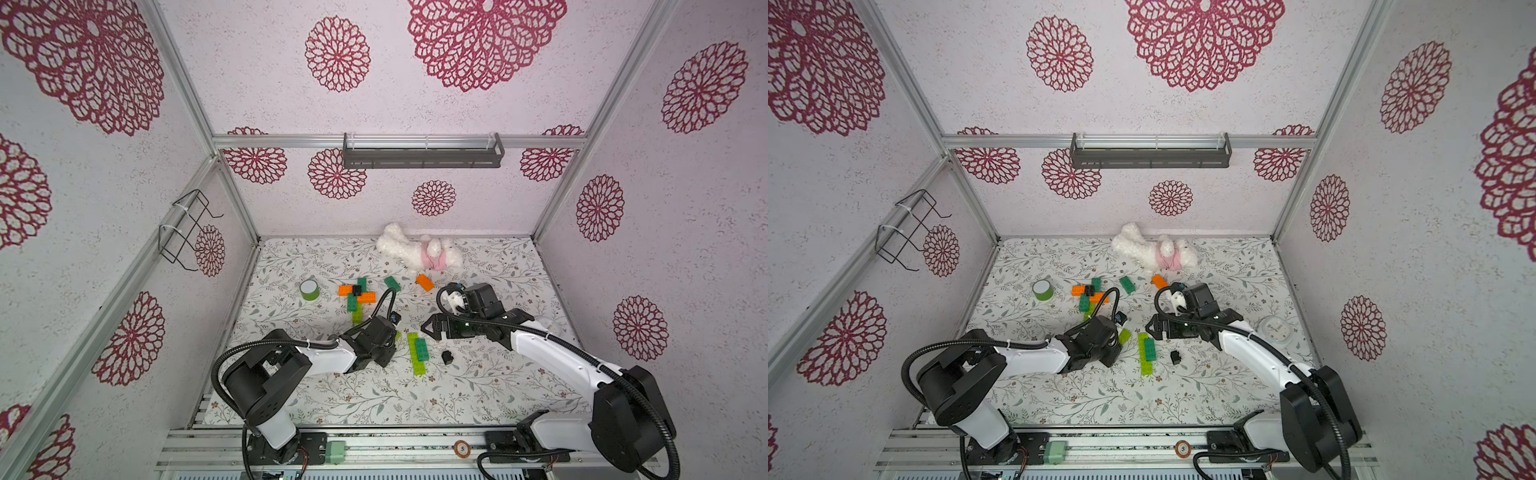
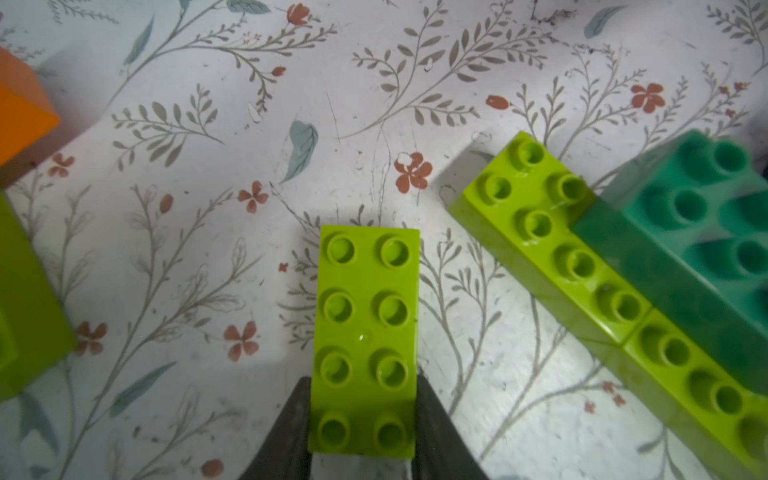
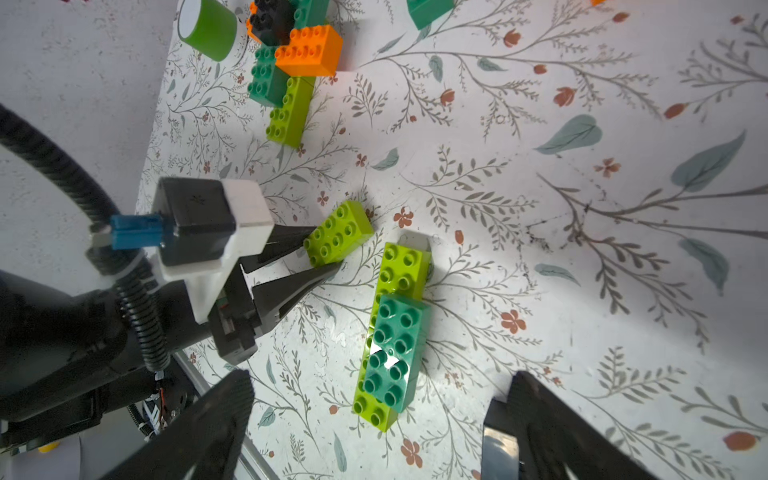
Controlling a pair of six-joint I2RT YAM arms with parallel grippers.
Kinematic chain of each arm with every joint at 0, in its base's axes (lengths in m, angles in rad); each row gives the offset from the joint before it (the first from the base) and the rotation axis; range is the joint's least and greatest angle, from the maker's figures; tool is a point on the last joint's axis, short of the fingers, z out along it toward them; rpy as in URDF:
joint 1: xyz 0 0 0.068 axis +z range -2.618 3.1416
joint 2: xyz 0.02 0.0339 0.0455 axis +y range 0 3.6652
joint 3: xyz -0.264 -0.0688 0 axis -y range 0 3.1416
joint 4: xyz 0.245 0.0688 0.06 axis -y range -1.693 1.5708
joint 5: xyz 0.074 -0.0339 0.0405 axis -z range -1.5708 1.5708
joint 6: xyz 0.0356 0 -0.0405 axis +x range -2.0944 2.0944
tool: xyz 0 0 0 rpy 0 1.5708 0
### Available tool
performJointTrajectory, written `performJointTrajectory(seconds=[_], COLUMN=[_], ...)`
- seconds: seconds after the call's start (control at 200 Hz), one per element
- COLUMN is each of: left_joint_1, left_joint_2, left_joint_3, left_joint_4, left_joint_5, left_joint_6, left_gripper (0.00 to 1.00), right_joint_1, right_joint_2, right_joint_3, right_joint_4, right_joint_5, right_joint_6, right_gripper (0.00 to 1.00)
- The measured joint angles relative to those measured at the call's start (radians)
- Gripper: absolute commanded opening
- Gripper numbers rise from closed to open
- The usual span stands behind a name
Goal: Assemble a small pinwheel with lego
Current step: Place the lego brick at the center of the board.
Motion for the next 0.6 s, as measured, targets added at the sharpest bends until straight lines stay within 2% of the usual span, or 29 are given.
performJointTrajectory(seconds=[0.365,0.6], left_joint_1=[-0.014,-0.020], left_joint_2=[-0.055,-0.064], left_joint_3=[-0.090,-0.192], left_joint_4=[0.069,0.254], left_joint_5=[-0.018,-0.016], left_joint_6=[-0.069,-0.050], left_gripper=[0.56,0.57], right_joint_1=[0.038,0.048], right_joint_2=[0.021,0.021], right_joint_3=[0.041,0.042], right_joint_4=[-0.018,-0.033], right_joint_5=[0.031,0.039], right_joint_6=[-0.003,-0.010], right_gripper=[0.99,0.99])
